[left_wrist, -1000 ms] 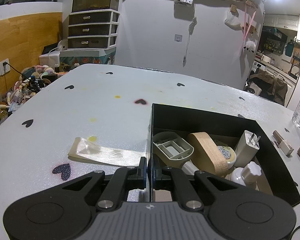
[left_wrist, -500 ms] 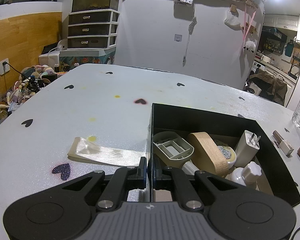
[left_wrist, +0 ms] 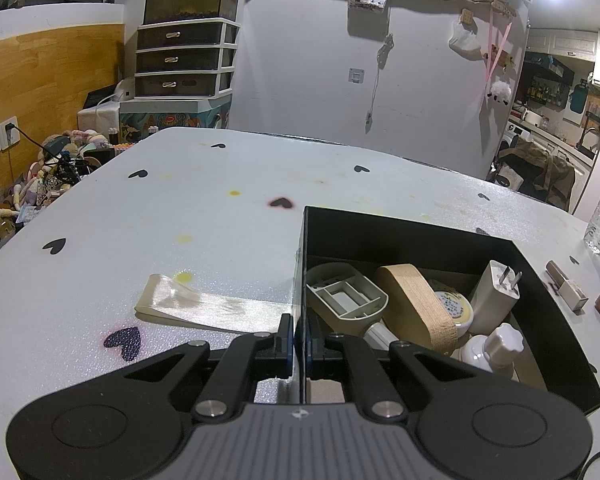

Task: Organize rigid objects
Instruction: 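Carry the pink scissors into the black box and release them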

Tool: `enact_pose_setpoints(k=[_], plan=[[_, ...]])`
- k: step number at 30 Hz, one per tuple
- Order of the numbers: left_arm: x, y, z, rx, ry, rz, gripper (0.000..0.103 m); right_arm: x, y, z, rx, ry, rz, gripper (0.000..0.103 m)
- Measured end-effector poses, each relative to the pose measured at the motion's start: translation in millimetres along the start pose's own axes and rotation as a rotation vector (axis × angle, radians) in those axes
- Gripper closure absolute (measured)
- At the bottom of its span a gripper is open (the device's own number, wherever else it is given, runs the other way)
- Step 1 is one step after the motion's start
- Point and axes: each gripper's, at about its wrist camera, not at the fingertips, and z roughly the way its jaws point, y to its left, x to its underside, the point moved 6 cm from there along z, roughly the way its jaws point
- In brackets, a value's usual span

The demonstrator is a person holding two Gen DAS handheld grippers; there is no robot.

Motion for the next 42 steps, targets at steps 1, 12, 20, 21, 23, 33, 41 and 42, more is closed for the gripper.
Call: enact_pose_setpoints(k=[1, 12, 20, 21, 23, 33, 41, 42], plan=[[0.2, -0.1, 0.5, 0.001, 0.0, -0.001, 0.097, -5.5, 14.9, -3.5, -0.057, -0.018, -0.016, 0.068], [1.1, 0.4, 2.6, 0.017, 0.0, -0.014, 0.096, -7.0, 189.1, -26.3, -0.704, 0.009, -0.303, 0.068], [0.5, -0.3, -0.9, 0.026, -0.002, -0.006, 0.096, 21.8, 265.6, -28.3, -1.022, 0.157, -0.65, 0.068], [0.4, 0.2, -1.1, 0.028, -0.001, -0.007, 0.096, 24.5, 270.9, -26.1, -1.049, 0.179, -0.678, 0.068], [0.2, 0.8, -1.8, 0.033, -0.001, -0.01, 0.096, 27.3, 275.7, -21.7, -1.082, 0.214, -0.713, 0.068], [-3.8, 4.6, -2.8, 0.059, 0.01, -0.051, 0.095, 37.4, 306.4, -1.2, -1.204, 0.37, -0.816, 0.068], [-8.3, 4.0, -4.7, 0.055, 0.007, -0.049, 0.096, 48.0, 328.0, 7.8, -1.261, 0.441, -0.857, 0.068], [-8.5, 4.0, -4.6, 0.054, 0.008, -0.051, 0.096, 48.4, 329.6, 9.2, -1.26, 0.44, -0.848, 0.068]])
